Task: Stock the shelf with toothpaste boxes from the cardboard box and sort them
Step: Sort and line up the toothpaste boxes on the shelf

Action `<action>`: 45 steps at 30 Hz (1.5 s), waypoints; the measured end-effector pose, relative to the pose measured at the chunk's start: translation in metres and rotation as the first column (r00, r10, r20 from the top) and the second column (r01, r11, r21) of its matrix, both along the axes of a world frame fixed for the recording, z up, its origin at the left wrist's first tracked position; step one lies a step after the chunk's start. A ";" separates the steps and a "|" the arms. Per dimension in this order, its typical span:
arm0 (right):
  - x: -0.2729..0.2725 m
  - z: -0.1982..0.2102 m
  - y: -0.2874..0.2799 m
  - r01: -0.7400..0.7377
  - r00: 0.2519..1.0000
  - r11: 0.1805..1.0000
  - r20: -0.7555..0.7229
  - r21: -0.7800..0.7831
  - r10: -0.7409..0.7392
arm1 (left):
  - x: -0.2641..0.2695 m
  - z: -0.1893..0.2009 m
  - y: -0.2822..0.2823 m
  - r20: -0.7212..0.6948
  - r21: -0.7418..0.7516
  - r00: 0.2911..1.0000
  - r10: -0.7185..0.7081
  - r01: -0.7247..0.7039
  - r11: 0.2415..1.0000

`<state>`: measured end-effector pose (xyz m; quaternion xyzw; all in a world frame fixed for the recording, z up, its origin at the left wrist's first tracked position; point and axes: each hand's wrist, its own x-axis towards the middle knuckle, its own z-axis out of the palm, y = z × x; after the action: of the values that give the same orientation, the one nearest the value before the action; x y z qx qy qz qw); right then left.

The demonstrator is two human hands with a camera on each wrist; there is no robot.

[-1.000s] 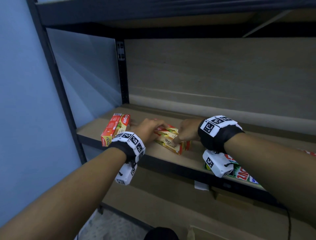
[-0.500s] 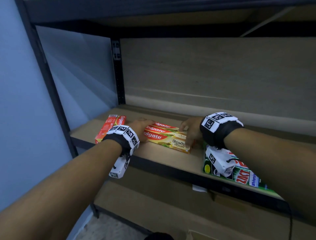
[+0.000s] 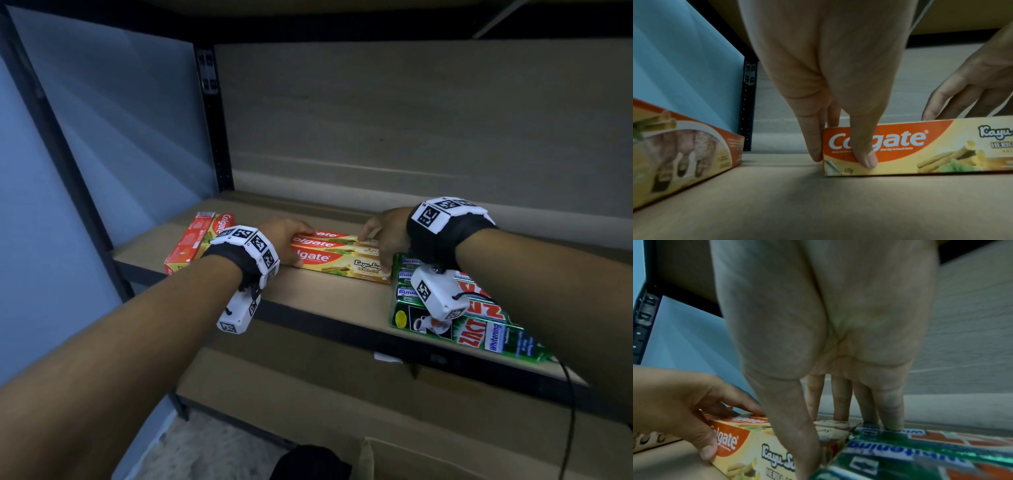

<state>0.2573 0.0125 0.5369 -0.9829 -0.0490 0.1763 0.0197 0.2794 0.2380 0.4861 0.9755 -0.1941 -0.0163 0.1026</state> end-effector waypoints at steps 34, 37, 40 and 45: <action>-0.030 -0.002 0.018 -0.080 0.968 0.967 0.252 0.243 0.017 | -0.027 0.004 0.041 0.121 0.111 0.981 0.152 -0.166 0.980; -0.034 -0.001 0.045 -0.145 0.959 0.956 0.275 0.255 0.072 | -0.034 0.000 0.071 0.125 0.073 0.968 0.217 -0.227 0.971; -0.042 -0.005 0.075 -0.228 0.939 0.946 0.310 0.231 0.150 | -0.049 -0.003 0.092 0.113 0.035 0.960 0.257 -0.262 0.964; -0.051 -0.023 0.128 -0.289 0.939 0.887 0.285 0.360 0.191 | -0.071 -0.008 0.130 0.121 0.001 0.960 0.254 -0.256 0.967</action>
<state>0.2063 0.1406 0.5140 -0.9586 -0.2077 0.0430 0.1902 0.2088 0.3677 0.4778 0.9924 -0.0724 0.0539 0.0838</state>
